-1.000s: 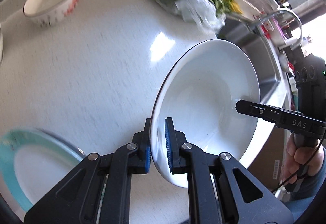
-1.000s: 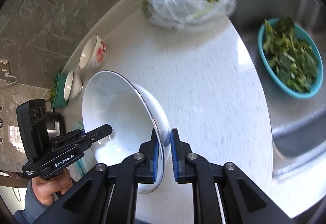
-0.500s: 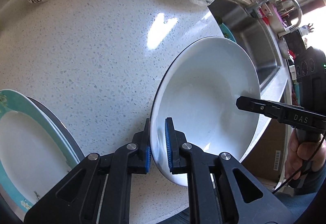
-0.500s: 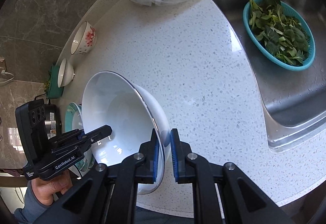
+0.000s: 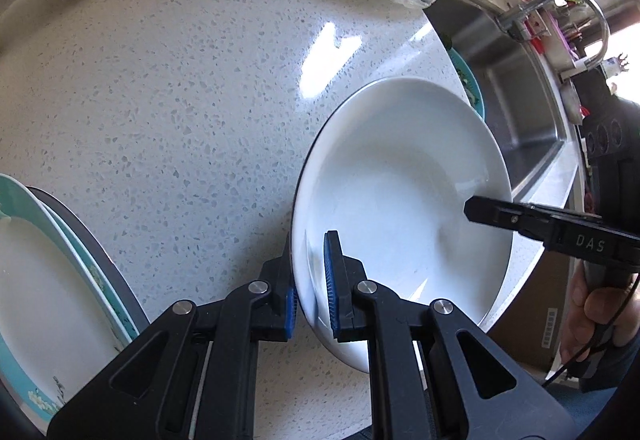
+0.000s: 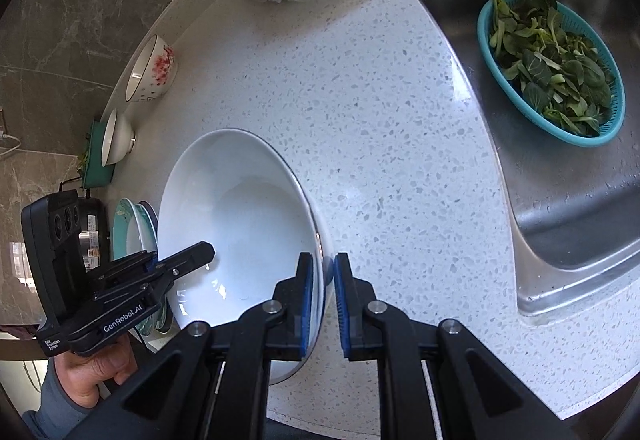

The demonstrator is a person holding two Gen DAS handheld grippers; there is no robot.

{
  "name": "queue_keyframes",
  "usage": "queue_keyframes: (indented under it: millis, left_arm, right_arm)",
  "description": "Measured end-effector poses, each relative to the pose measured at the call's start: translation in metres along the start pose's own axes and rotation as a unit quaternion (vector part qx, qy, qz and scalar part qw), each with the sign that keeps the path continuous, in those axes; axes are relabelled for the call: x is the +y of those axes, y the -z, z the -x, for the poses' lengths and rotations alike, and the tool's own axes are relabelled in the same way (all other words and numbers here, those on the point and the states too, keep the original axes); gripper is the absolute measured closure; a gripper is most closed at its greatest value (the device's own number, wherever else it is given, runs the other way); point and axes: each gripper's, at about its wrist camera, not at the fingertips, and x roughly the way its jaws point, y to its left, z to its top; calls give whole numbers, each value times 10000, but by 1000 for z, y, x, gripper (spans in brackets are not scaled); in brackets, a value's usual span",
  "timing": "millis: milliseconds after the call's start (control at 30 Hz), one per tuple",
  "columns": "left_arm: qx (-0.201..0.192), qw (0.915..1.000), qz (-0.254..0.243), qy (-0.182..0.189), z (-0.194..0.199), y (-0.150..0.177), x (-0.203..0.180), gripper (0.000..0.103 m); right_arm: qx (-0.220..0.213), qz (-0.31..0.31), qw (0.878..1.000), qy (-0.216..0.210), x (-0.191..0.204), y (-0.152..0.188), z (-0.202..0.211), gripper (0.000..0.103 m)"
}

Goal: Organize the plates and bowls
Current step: 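Carry the large white bowl beside the teal plate stack, lower and open grippers, then move both grippers to the small white bowl and close on its rim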

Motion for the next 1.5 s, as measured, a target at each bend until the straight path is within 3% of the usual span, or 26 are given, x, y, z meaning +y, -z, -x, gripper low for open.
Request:
queue_keyframes:
  millis: [167,200,267,300,333,367,467,600,767,900,1000,1133,1367,1400,1500]
  left_arm:
    - [-169,9997,162,-29,3,-3,-2,87]
    - [-225,9996,184,-15,8,-2,-2,81]
    - [-390,9990,206,3,20,-1,-2,52]
    - [-506,9984,230,39,29,0,-2,26]
    - [-682,9973,263,122,41,1,-2,19]
    - [-834,9959,269,209,53,3,-1,18]
    - [-1224,9913,355,342,95,5,12,0]
    - [-1995,9772,719,61,169,5,69,0]
    - [-2851,9489,989,-919,234,-7,168,0]
    - [-2548,9470,1617,-1101,231,-31,257,0]
    - [-2433,9437,1827,-1296,220,-45,306,1]
    - [-2236,9512,1713,-1259,202,-54,349,3]
    - [-2084,9577,1769,-897,170,-74,389,3]
    - [-2059,9589,1761,-843,166,-77,391,6]
    - [-1929,9642,1682,-698,152,-85,398,28]
  right_arm:
    - [39,130,9999,-97,1,-1,1,87]
    - [28,152,9998,-109,0,-1,2,86]
    - [-43,159,9998,-91,-2,-1,9,79]
    - [-111,163,9998,-70,-4,-3,16,69]
    - [-170,163,9997,-35,-6,-5,21,64]
    - [-242,165,9996,1,-8,-8,27,55]
    - [-598,202,9980,-16,-7,-24,50,44]
    - [-1098,543,9919,-342,33,-48,70,29]
    - [-1286,1313,9767,-1112,138,-73,54,22]
    - [-1276,1745,9669,-1352,226,-99,16,23]
    - [-1009,1983,9666,-1269,288,-118,-29,28]
    - [-552,2259,9700,-706,352,-131,-99,36]
    - [-117,2016,9791,-250,382,-145,-170,41]
    - [-79,1981,9800,-185,384,-147,-178,42]
    - [-16,1902,9817,-67,382,-151,-193,43]
